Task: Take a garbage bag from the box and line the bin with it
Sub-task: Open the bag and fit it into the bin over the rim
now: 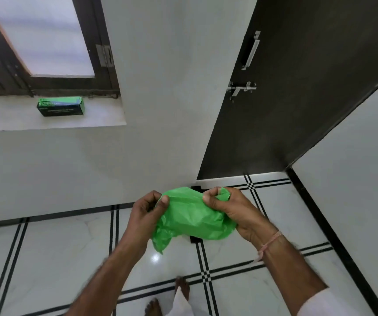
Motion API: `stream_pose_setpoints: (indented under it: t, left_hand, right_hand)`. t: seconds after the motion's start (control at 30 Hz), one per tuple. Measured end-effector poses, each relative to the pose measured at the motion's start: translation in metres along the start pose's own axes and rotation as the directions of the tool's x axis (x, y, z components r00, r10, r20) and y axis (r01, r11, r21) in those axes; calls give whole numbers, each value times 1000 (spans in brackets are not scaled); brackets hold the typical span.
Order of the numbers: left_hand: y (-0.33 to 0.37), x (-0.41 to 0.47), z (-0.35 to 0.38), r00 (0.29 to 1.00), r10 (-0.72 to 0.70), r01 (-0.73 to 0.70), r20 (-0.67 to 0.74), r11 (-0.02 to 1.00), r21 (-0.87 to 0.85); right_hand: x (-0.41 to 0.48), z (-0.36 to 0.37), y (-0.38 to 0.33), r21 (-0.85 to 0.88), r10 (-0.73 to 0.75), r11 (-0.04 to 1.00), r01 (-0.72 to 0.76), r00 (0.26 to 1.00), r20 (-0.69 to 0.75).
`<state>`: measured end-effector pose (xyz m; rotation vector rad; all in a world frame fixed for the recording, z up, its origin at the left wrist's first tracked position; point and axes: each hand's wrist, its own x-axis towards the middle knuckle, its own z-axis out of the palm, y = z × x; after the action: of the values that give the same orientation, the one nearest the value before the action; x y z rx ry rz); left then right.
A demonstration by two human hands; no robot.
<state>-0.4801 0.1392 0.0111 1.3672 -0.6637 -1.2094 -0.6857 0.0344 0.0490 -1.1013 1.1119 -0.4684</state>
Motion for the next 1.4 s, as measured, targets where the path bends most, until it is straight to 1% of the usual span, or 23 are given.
stream_pose_setpoints:
  t: [0.1, 0.2, 0.27, 0.33, 0.4, 0.47, 0.5, 0.57, 0.6, 0.63, 0.7, 0.73, 0.83, 0.9, 0.93, 1.03, 1.07, 1.13, 1.17, 1.2, 1.3, 1.37, 1.4]
  left_hand:
    - [-21, -16, 1, 995, -76, 77, -65, 997, 2]
    - [-35, -24, 4, 980, -151, 157, -127, 987, 36]
    - [-37, -32, 11, 977, -172, 178, -128, 983, 38]
    - [-32, -42, 24, 983, -182, 182, -19, 982, 57]
    - [-22, -46, 43, 973, -193, 172, 124, 971, 165]
    - [-15, -44, 69, 962, -196, 153, 190, 963, 220]
    - [-14, -42, 81, 965, -185, 151, 185, 971, 185]
    - [-15, -38, 99, 986, -130, 128, 106, 991, 27]
    - [-18, -37, 104, 995, -92, 94, 39, 995, -35]
    - [-22, -36, 112, 999, -44, 42, -30, 997, -60]
    - [-29, -36, 128, 991, 39, -45, -131, 998, -43]
    - [-33, -36, 137, 985, 54, -59, -162, 998, -25]
    - [-50, -40, 153, 975, 42, -29, -217, 997, 65]
    - [-60, -43, 158, 971, 51, -17, -232, 989, 145]
    - [-61, -45, 162, 976, 71, -32, -205, 982, 186]
    - [-48, -45, 179, 990, 135, -113, -39, 932, 344]
    - [-42, -43, 186, 990, 140, -134, 9, 922, 364]
    - [-34, -36, 194, 990, 122, -139, 70, 931, 337]
    - [-32, -34, 196, 991, 114, -130, 71, 946, 297]
    - [-31, -33, 198, 993, 108, -114, 35, 964, 239]
    - [-31, -37, 204, 981, 121, -106, -152, 989, 106]
    - [-33, -39, 210, 964, 122, -103, -236, 990, 95]
    - [-34, -40, 214, 958, 128, -106, -256, 989, 101]
  right_hand:
    - [-15, -4, 13, 20, -1, 1000, 1, 999, -32]
    - [-24, -10, 20, -16, -42, 999, 41, 996, -83]
    - [-28, -17, 23, -5, -55, 998, 55, 994, -92]
    - [-28, -22, 23, 1, -48, 999, 48, 998, -30]
    - [-27, -24, 19, 25, -33, 999, 32, 998, 58]
    - [-27, -33, 15, 71, -33, 997, 24, 992, 121]
    - [-27, -41, 13, 91, -36, 996, 24, 990, 138]
    - [-27, -62, 12, 140, -27, 990, 6, 989, 144]
    - [-27, -73, 14, 153, -19, 988, -4, 989, 149]
    - [-28, -87, 17, 143, -12, 990, -10, 988, 157]
    - [-29, -109, 25, 84, -6, 996, -6, 990, 143]
    - [-30, -119, 29, 73, -8, 997, 0, 993, 116]
    - [-30, -136, 32, 131, -46, 990, 45, 999, 9]
    - [-27, -143, 30, 107, -89, 990, 88, 996, 2]
    - [-27, -145, 29, 82, -115, 990, 112, 993, 34]
    - [-25, -152, 22, -50, -206, 974, 219, 960, 190]
    - [-25, -153, 20, -85, -218, 966, 243, 948, 234]
    - [-22, -155, 15, -101, -232, 958, 267, 935, 270]
    - [-20, -155, 14, -83, -235, 961, 264, 936, 261]
    - [-18, -155, 13, -47, -228, 968, 246, 943, 241]
    - [-18, -156, 18, 67, -155, 987, 146, 973, 173]
    - [-20, -152, 26, 170, -65, 985, 35, 983, 172]
    - [-21, -150, 30, 238, -27, 971, -15, 985, 173]
